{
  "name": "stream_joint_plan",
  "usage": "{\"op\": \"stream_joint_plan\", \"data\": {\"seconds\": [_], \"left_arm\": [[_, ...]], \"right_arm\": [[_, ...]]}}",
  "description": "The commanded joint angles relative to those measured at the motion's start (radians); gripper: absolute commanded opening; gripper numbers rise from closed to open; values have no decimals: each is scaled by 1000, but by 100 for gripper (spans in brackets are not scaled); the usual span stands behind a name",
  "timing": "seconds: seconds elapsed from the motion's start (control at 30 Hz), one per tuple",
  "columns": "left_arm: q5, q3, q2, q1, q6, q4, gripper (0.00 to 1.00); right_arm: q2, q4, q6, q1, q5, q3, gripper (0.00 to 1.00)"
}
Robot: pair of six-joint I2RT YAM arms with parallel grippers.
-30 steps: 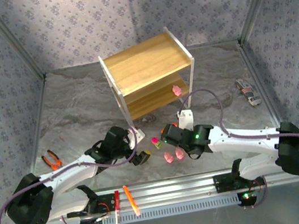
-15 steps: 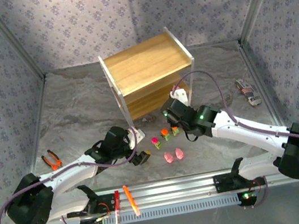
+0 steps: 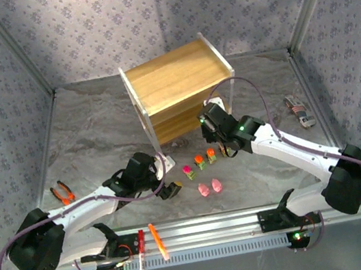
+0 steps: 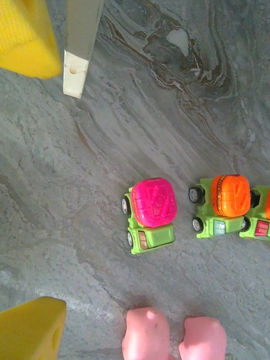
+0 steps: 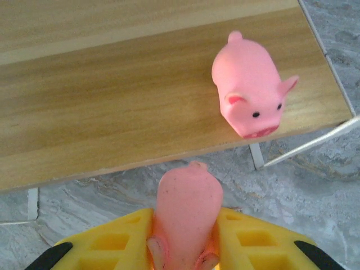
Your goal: Place and organize the plastic toys onto the shelf
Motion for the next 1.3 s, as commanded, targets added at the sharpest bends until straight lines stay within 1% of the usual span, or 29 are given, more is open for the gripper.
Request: {"op": "stream_joint_plan", "data": {"seconds": [0.0,0.43,1.27], "left_arm": [[-13,23,9,-3,14,16,100],[-16,28,14,-3,14,15,100],[-19,28,16,-3,12,17,100]], "right_arm": [[12,20,-40,-15,-21,42,31],[24,84,-60,-48,-21,31,31],[79,143,-101,-56,-7,64,31]]}}
